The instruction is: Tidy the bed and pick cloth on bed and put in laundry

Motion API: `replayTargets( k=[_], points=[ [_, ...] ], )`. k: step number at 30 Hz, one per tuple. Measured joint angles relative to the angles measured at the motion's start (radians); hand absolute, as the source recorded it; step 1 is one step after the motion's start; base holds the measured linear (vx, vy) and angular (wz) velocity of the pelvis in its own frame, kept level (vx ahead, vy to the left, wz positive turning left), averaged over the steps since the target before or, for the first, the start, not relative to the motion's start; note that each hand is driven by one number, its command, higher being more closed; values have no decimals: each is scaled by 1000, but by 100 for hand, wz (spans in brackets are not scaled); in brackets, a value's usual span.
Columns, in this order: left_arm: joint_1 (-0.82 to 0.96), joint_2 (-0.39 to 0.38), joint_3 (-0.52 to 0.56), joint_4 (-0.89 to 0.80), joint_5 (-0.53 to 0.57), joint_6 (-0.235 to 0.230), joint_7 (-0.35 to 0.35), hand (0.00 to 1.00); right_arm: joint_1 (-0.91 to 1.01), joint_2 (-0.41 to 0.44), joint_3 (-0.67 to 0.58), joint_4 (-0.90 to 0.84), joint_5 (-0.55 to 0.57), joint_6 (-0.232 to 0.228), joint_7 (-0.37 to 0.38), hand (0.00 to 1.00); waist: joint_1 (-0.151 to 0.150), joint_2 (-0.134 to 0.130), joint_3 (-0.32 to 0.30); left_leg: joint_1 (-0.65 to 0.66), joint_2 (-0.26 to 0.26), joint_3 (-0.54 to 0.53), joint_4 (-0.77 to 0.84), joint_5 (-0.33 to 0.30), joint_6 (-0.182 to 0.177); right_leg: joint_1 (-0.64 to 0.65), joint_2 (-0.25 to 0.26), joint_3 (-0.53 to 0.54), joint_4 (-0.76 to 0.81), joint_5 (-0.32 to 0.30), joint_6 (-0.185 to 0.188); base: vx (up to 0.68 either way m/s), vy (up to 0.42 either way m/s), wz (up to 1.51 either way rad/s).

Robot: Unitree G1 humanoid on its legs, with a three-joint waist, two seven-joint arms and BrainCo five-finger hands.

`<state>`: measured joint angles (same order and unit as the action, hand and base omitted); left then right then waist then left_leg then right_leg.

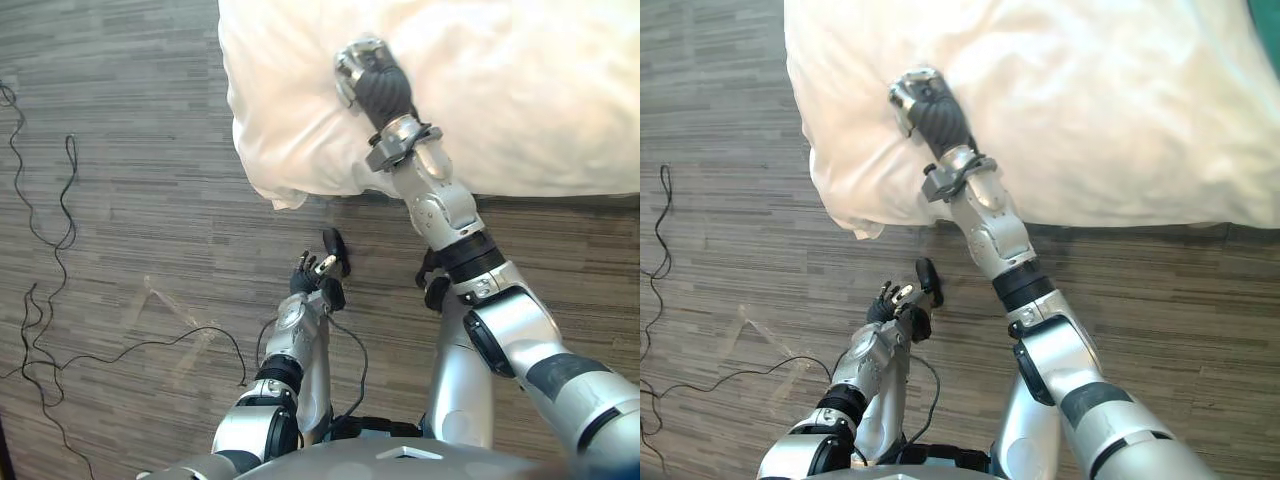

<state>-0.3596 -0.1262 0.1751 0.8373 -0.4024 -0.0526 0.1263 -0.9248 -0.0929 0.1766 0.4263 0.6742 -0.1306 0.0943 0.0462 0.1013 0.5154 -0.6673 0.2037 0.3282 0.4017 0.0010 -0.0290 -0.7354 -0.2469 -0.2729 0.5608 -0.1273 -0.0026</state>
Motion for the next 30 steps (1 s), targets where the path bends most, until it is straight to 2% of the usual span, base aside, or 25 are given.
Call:
replayTargets(
  k=[2,4,5,6,7,9,10,13,15,17,18,20,22,24,26,28,30],
  points=[
    [-10,1,10,-17,0,24,32,0,58,8,-103,-25,43,-28,19,100,-9,-3,1,7,15,-1,33,-19,3,34,14,-1,-31,19,5,-9,61,-24],
    [-6,17,13,-70,-2,55,65,0,169,27,-264,-69,134,-76,56,100,-35,-30,8,43,27,19,60,-54,11,89,28,12,-67,39,14,7,108,-29],
    [-6,24,14,-81,-2,65,74,0,199,33,-305,-82,154,-87,68,100,-40,-41,9,58,27,28,62,-63,13,103,31,19,-77,43,13,11,103,-41],
    [-3,34,19,-98,-3,85,82,0,270,37,-374,-93,199,-108,96,100,-49,-61,9,94,28,51,62,-86,16,131,34,39,-98,51,19,59,121,-49],
    [6,44,24,-113,-11,101,93,0,350,35,-437,-96,227,-120,120,100,-61,-78,7,131,27,71,58,-101,18,164,36,53,-122,60,28,77,127,-51],
    [18,61,23,-119,-17,122,101,0,462,34,-501,-93,244,-126,128,100,-69,-91,7,192,26,100,47,-117,17,217,38,67,-156,69,33,120,112,-44],
    [43,69,23,-119,-19,140,103,0,594,32,-547,-85,244,-127,138,0,-83,-98,5,259,18,124,17,-126,15,277,37,70,-189,76,43,152,87,-39],
    [98,89,21,-117,-17,164,98,0,777,39,-562,-83,231,-124,172,0,-101,-108,1,386,2,164,-46,-132,2,375,37,92,-237,83,47,177,61,-40],
    [137,105,23,-108,-7,172,82,0,887,43,-563,-38,168,-112,219,0,-111,-113,-20,487,-5,186,-110,-127,-17,456,46,95,-277,86,59,239,6,-27],
    [194,115,24,-62,20,170,39,0,999,58,-563,96,62,-113,297,0,-109,-122,-117,565,-12,198,-200,-86,-42,520,64,82,-326,79,58,254,-55,-5],
    [211,116,24,-54,32,169,28,0,1017,62,-562,130,32,-116,313,0,-110,-123,-140,586,-16,198,-225,-75,-48,536,65,73,-330,74,58,272,-58,9],
    [256,119,25,-17,59,158,0,0,1060,71,-562,249,-98,-135,344,0,-113,-120,-198,663,-29,197,-306,-39,-64,595,71,47,-346,63,62,247,-48,17],
    [286,124,26,15,81,147,-17,0,1071,70,-562,353,-245,-160,340,0,-114,-112,-233,715,-35,189,-355,-22,-71,648,76,27,-371,57,65,168,-25,22],
    [339,137,37,54,108,133,-36,0,1089,71,-568,470,-512,-197,287,0,-112,-104,-275,776,-41,177,-405,-5,-79,731,87,2,-430,58,68,158,-11,23],
    [381,144,55,67,120,125,-45,0,1091,73,-575,533,-664,-204,243,0,-112,-102,-297,804,-45,164,-422,-1,-81,779,92,-15,-467,62,74,87,-14,23],
    [427,147,83,104,119,123,-57,0,1103,68,-585,553,-763,-194,210,0,-106,-96,-318,827,-49,151,-438,0,-83,821,98,-22,-502,67,80,32,-10,19],
    [455,148,117,136,117,122,-64,0,1104,69,-593,554,-778,-171,204,0,-95,-95,-329,832,-48,149,-438,0,-83,834,101,-23,-520,73,80,-35,-16,2]
  ],
)
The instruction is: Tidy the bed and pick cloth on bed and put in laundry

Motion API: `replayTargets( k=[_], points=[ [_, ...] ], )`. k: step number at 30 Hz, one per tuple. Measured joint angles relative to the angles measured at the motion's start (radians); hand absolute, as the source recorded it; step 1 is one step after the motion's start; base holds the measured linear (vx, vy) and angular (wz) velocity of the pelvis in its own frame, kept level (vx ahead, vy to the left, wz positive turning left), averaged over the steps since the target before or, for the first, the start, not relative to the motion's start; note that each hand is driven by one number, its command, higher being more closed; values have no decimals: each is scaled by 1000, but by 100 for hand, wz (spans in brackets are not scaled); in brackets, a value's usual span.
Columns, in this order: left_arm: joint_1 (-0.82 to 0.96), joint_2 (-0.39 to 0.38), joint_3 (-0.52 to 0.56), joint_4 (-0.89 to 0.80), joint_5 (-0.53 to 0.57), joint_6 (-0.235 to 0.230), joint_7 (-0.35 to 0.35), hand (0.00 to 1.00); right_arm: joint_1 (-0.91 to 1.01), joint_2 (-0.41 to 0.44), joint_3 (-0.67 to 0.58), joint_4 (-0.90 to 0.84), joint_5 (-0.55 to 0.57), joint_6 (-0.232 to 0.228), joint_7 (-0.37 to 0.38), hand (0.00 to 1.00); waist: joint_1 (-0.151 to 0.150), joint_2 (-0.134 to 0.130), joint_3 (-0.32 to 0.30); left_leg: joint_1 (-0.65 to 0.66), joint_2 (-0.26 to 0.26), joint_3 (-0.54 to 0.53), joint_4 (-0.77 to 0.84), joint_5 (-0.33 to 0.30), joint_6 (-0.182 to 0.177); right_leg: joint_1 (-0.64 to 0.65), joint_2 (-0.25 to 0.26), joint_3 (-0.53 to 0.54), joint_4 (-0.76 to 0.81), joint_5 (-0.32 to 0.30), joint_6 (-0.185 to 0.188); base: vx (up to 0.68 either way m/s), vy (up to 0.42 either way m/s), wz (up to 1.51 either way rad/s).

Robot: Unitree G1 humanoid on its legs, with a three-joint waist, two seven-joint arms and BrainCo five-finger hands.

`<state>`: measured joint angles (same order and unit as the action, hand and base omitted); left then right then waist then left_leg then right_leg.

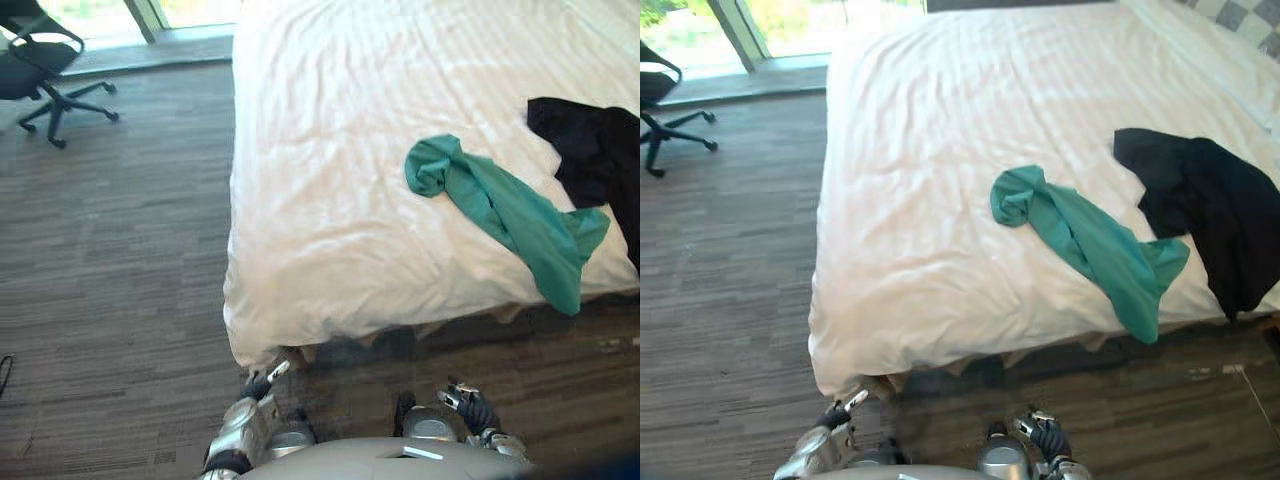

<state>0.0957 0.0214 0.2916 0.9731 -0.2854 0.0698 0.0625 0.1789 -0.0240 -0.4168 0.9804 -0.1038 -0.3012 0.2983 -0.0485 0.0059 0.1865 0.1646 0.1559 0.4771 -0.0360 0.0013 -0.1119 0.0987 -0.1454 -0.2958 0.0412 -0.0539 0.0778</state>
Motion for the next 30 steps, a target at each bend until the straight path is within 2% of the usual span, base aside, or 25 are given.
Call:
replayTargets(
  k=[5,6,8,9,10,11,13,14,15,16,17,19,24,30],
  points=[
    [45,-22,106,3,-18,-16,-14,0,14,4,2,-1,5,47,-1,0,29,5,-20,14,-5,-14,-12,7,1,12,14,10,-32,20,-8,-84,-22,-5],
    [45,-32,138,2,-16,-24,-15,0,15,4,3,-1,6,65,-2,0,41,1,-21,9,-1,-25,15,-8,2,11,18,28,-41,20,-8,-88,-18,-37],
    [45,-49,195,-9,-6,-52,-21,0,14,3,19,-1,3,92,-12,0,64,-9,-15,-33,20,-70,159,-67,20,10,20,79,-38,17,-15,-59,-35,-53],
    [45,-54,214,-10,2,-63,-22,0,14,1,27,-1,2,102,-18,0,74,-13,-12,-72,35,-119,272,-98,40,6,23,109,-27,17,-16,-97,-37,-92],
    [51,-66,219,-10,7,-81,-22,0,15,-15,53,-2,4,109,-29,0,95,-13,-16,-156,56,-215,469,-141,51,-21,28,169,3,16,-17,-116,-1,-101],
    [50,-72,218,-10,16,-85,-23,0,14,-27,68,-3,5,109,-32,0,97,-3,-18,-178,64,-249,526,-160,53,-30,31,188,12,16,-17,-128,101,-110],
    [73,-87,196,-7,42,-95,-24,0,18,-53,79,-6,19,108,-46,0,95,37,-36,-178,89,-283,562,-233,36,-50,61,220,22,22,-7,-79,206,-85],
    [71,-84,166,-7,43,-95,-33,0,24,-53,84,-23,40,102,-62,0,78,53,-50,-149,99,-275,486,-314,32,-77,77,232,23,33,10,-78,220,-49],
    [61,-79,156,-7,42,-96,-39,0,25,-51,84,-23,46,98,-70,0,71,51,-49,-140,99,-267,452,-338,7,-88,78,231,24,42,15,-97,227,-31],
    [41,-55,137,-6,43,-95,-43,0,32,-31,88,-25,52,95,-84,0,69,33,-45,-142,77,-238,433,-330,16,-97,56,243,20,59,20,-70,150,-28],
    [28,-45,122,-7,42,-96,-48,0,38,-18,90,-25,53,91,-94,0,68,-7,-49,-136,52,-218,420,-319,27,-109,31,257,20,83,21,-67,138,-35],
    [13,-38,101,-6,43,-94,-59,0,53,-6,102,-26,61,78,-110,0,66,-16,-50,-119,35,-203,421,-320,29,-112,13,266,31,96,23,-43,133,-32],
    [4,-21,42,1,66,-94,-64,0,90,12,109,-31,126,36,-108,0,57,-21,-51,-60,23,-144,386,-326,21,-109,3,268,48,103,22,33,81,-27],
    [15,-27,43,1,82,-94,-59,0,92,6,129,-32,128,11,-105,0,55,-17,-48,26,59,-50,336,-326,-9,-128,54,252,101,74,-20,82,-26,-44]
  ],
)
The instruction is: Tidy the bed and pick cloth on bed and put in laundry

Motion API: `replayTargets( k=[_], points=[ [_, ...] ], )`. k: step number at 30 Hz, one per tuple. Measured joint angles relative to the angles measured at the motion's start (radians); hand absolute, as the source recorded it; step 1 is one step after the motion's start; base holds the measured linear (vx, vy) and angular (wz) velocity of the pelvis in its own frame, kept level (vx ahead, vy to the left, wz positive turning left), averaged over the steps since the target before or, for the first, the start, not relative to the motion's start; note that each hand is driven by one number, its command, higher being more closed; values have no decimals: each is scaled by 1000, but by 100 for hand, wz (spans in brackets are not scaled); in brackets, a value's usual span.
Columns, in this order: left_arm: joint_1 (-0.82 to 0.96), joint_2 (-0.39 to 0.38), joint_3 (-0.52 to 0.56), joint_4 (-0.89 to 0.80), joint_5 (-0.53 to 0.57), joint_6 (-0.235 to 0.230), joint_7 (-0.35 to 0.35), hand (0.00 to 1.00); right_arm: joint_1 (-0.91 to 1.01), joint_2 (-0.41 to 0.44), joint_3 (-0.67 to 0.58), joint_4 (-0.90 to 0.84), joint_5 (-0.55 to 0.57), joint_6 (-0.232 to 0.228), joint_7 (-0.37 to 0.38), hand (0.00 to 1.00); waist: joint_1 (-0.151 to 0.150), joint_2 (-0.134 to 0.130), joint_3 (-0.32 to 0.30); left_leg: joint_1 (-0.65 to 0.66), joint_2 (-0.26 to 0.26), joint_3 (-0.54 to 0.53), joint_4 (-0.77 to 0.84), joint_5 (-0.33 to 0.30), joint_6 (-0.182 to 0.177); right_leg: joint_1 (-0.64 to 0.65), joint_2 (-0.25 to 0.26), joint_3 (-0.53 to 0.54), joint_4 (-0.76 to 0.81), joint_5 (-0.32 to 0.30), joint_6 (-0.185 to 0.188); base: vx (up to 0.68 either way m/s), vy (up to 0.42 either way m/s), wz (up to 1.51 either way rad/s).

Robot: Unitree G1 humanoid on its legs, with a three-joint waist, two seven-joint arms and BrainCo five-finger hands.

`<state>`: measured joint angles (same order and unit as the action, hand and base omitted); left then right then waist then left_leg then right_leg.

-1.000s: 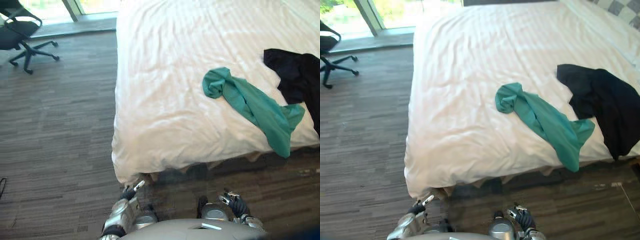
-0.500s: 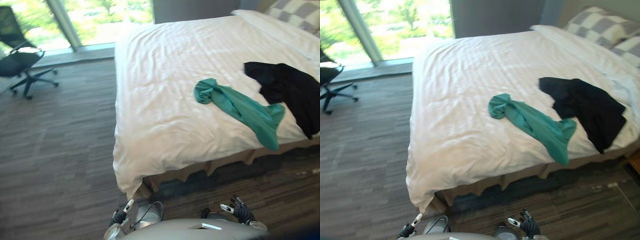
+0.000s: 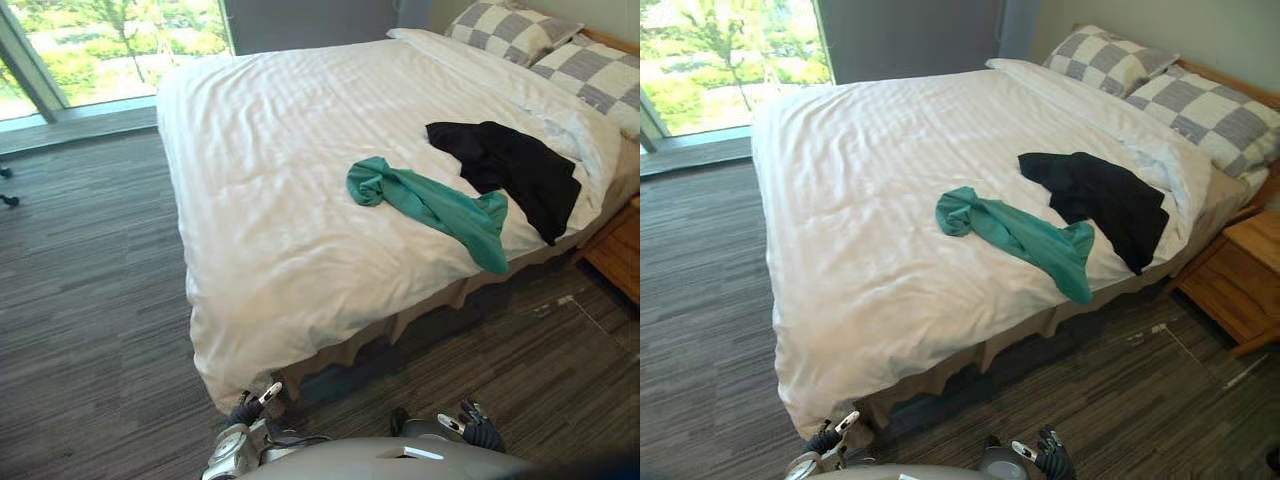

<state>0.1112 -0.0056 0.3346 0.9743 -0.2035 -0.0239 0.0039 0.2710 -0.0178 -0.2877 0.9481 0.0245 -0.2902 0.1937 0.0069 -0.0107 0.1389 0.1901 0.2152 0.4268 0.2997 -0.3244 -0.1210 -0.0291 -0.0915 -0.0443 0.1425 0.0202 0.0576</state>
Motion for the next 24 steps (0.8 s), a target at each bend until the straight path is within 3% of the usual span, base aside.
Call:
replayTargets(
  k=[6,7,9,10,11,12,13,14,17,19,21,24],
  points=[
    [6,-16,22,0,27,18,5,0,-3,-9,2,-14,-3,-13,20,0,-17,11,-2,75,10,117,-98,37,-20,-54,34,-68,50,-22,-34,90,-47,-54],
    [4,-20,22,2,31,18,5,0,-8,-23,15,-7,-8,-13,21,0,-19,10,-3,91,5,143,-104,45,-5,-81,45,-87,78,-14,-51,69,-38,-99],
    [-11,-11,20,23,31,18,5,0,-32,-39,40,23,-9,-12,22,0,-14,0,0,93,-27,143,-97,67,105,-116,45,-109,105,18,-98,-7,-74,-138],
    [-22,18,-6,56,31,20,9,0,-60,-44,55,50,-14,-12,24,0,-9,-23,13,93,-86,109,-130,43,161,-135,43,-118,90,73,-124,-108,-72,-153],
    [-26,20,-27,66,29,20,13,0,-81,-50,53,56,-24,-10,29,0,-9,-7,14,91,-109,81,-176,62,163,-134,52,-122,70,86,-122,-166,-48,-176],
    [-25,37,-56,72,27,22,28,0,-100,-67,45,62,-50,-10,37,0,-24,16,31,111,-100,124,-206,60,66,-152,43,-197,156,-15,-148,-113,-17,-109],
    [-34,55,-71,74,19,29,37,0,-98,-56,42,75,-55,-3,36,0,-36,-9,38,119,-111,150,-186,51,55,-173,-9,-257,300,-129,-132,-82,-68,-80],
    [-33,66,-112,74,19,33,38,0,-85,-45,28,77,-59,1,35,0,-51,-6,36,128,-97,159,-175,43,51,-156,-39,-305,403,-213,-137,-5,-91,-29],
    [-36,60,-143,73,21,30,37,0,-75,-51,26,93,-79,7,34,0,-48,2,31,143,-82,183,-166,42,35,-59,-33,-300,320,-269,-80,103,-107,-36],
    [-45,50,-176,73,44,25,39,0,-77,-72,25,113,-77,17,28,0,-47,22,37,123,-56,182,-128,83,44,-23,30,-266,207,-200,-101,49,-93,-51],
    [-49,48,-181,74,67,15,41,0,-81,-71,23,116,-75,24,22,0,-50,22,36,104,-51,176,-96,107,63,-8,45,-232,153,-175,-110,36,-116,-48],
    [-46,45,-199,74,115,6,44,0,-80,-69,2,135,-65,34,17,0,-51,17,40,101,-71,122,-133,97,58,42,60,-185,76,-143,-115,19,-55,-47]
  ],
)
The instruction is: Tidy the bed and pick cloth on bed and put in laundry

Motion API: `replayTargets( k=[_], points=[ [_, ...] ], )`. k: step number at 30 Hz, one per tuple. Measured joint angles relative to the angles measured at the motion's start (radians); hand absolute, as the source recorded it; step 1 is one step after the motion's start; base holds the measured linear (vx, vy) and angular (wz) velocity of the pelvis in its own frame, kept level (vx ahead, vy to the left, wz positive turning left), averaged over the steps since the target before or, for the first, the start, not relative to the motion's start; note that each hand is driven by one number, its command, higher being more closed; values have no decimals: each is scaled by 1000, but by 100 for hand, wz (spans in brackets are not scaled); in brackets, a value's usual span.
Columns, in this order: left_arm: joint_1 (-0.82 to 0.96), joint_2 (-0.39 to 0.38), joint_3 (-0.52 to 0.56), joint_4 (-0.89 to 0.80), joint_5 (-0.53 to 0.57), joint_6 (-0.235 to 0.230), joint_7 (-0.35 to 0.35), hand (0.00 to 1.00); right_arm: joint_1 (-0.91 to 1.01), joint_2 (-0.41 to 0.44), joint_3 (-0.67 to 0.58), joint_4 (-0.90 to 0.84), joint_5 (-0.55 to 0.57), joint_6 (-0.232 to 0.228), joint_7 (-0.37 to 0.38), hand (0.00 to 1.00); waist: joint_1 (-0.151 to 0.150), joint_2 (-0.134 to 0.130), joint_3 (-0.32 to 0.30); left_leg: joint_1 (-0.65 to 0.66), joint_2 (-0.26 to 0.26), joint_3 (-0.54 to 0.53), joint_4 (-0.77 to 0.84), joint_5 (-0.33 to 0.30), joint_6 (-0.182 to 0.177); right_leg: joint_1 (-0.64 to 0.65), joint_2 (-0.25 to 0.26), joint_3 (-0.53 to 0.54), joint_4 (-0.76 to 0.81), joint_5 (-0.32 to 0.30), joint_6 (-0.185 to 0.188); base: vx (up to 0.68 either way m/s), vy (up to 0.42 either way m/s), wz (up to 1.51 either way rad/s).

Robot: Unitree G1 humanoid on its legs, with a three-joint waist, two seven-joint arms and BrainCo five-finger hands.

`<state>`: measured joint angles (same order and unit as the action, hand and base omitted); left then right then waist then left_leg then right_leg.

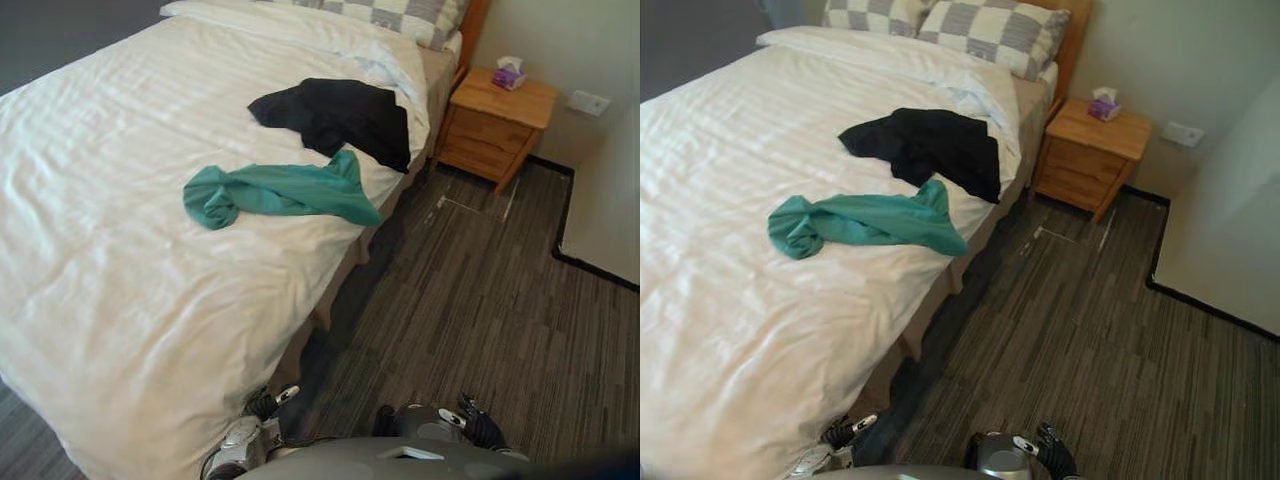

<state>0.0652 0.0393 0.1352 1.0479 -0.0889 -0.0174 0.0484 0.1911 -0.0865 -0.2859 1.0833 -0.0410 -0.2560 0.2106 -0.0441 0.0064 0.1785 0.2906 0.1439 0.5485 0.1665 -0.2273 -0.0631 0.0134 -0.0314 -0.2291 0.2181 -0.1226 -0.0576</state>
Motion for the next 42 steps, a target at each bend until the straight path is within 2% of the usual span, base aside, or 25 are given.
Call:
replayTargets(
  k=[3,5,7,9,14,16,18,25,28,29,31,33,38,42],
  points=[
    [3,-3,2,-1,31,-15,2,0,1,0,-23,4,20,2,0,0,-4,11,-3,-43,4,-23,-26,32,-7,15,23,38,-31,15,12,-37,17,-50],
    [7,-2,6,-2,44,-21,7,0,0,-2,-31,3,28,2,0,0,-2,22,-14,-41,10,-21,-21,21,-19,23,46,91,-89,49,29,-18,62,-71],
    [8,-2,51,-4,42,-29,24,0,2,10,-34,4,29,3,1,0,4,3,-9,-53,-8,-54,9,28,-8,29,54,165,-169,108,34,28,84,-80],
    [11,-3,85,-4,40,-31,32,0,0,10,-32,4,28,4,4,0,7,-6,-11,-62,-24,-98,35,30,-4,29,59,220,-204,140,39,14,36,-86],
    [21,-16,133,-4,20,-38,40,0,-21,-3,-14,4,17,10,14,0,8,6,-12,-85,-56,-232,156,20,24,33,66,389,-272,173,37,25,65,-117],
    [23,-18,114,-3,21,-39,36,0,-23,-4,-13,4,18,10,11,0,8,16,-18,-80,-53,-233,155,14,33,34,63,389,-294,178,36,30,95,-61],
    [21,-19,101,-3,20,-45,23,0,-18,-3,-12,4,19,10,11,0,8,15,-17,-66,-54,-235,151,7,40,37,63,389,-315,200,37,-6,99,-29],
    [23,-21,82,-2,0,-47,-54,0,-8,-5,-5,2,20,8,-1,0,7,16,-21,-22,-59,-284,90,-16,30,46,79,392,-320,248,55,1,74,-4],
    [23,-25,85,-2,1,-47,-74,0,1,-4,2,-20,21,-4,-1,0,8,18,-22,-15,-44,-277,71,-37,30,35,91,379,-320,242,47,-21,77,-11],
    [24,-29,89,-2,1,-47,-74,0,2,-3,2,-31,22,-7,-1,0,9,22,-23,-11,-37,-268,64,-42,28,34,90,354,-320,228,40,-42,70,-6],
    [30,-52,102,-5,1,-47,-74,0,16,-4,2,-65,26,-18,2,0,9,45,-30,6,-15,-218,35,-56,14,23,63,135,-288,197,16,-33,84,-14],
    [35,-54,114,-6,1,-42,-70,0,21,1,6,-74,25,-22,2,0,13,45,-38,11,-10,-199,30,-60,14,8,57,88,-237,198,18,10,41,-22],
    [26,-54,110,-13,0,-14,-47,0,28,4,18,-85,18,-36,0,0,31,38,-44,6,-11,-199,80,-52,20,-8,70,139,-204,190,34,23,-18,-29],
    [22,-48,109,-11,-2,0,-39,0,19,-4,18,-74,20,-35,1,0,34,33,-49,7,-37,-199,61,-14,21,13,69,185,-285,240,33,33,6,-33]
  ],
)
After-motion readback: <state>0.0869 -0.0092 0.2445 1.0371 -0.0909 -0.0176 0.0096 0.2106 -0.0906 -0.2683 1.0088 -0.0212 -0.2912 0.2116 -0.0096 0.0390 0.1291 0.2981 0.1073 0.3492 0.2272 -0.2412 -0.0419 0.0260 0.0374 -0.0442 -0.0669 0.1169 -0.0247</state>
